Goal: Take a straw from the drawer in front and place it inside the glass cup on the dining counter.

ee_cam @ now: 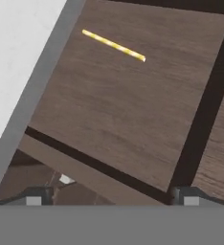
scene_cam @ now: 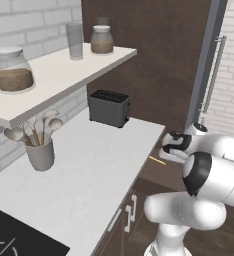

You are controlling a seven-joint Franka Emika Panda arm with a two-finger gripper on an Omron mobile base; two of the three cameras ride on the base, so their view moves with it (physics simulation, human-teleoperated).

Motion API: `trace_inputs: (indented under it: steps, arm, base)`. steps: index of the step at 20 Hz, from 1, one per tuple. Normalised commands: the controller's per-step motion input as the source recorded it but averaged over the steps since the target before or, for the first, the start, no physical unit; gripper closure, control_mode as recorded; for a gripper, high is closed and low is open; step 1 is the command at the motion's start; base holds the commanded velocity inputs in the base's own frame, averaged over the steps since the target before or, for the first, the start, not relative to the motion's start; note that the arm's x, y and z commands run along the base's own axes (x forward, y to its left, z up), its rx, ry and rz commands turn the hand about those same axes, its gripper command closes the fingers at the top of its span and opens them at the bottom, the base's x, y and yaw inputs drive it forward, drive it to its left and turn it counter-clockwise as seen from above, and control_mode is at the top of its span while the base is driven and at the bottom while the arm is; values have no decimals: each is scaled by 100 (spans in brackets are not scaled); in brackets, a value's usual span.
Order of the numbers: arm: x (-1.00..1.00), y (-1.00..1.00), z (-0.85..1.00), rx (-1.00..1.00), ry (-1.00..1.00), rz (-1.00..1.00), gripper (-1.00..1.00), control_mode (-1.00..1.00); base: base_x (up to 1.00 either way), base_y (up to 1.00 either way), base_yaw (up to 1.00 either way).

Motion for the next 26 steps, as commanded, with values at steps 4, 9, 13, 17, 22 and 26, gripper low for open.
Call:
trace_inputs:
  steps: [4,9,13,17,22,26]
  arm:
    - [1,-1,-31,-11,7,0,-100,-100]
    - [0,-23,-34,-10,11,1,-100,-100]
    - [-3,-54,-28,-5,13,0,-100,-100]
    - [-20,-62,-26,-3,10,0,-100,-100]
    - [-26,-71,-25,-1,5,0,-100,-100]
    - [-27,-79,-29,0,5,0,-100,-100]
  base:
    - [0,0,0]
    - [0,0,0]
    - [0,0,0]
    - [0,0,0]
    - [0,0,0]
    - [0,0,0]
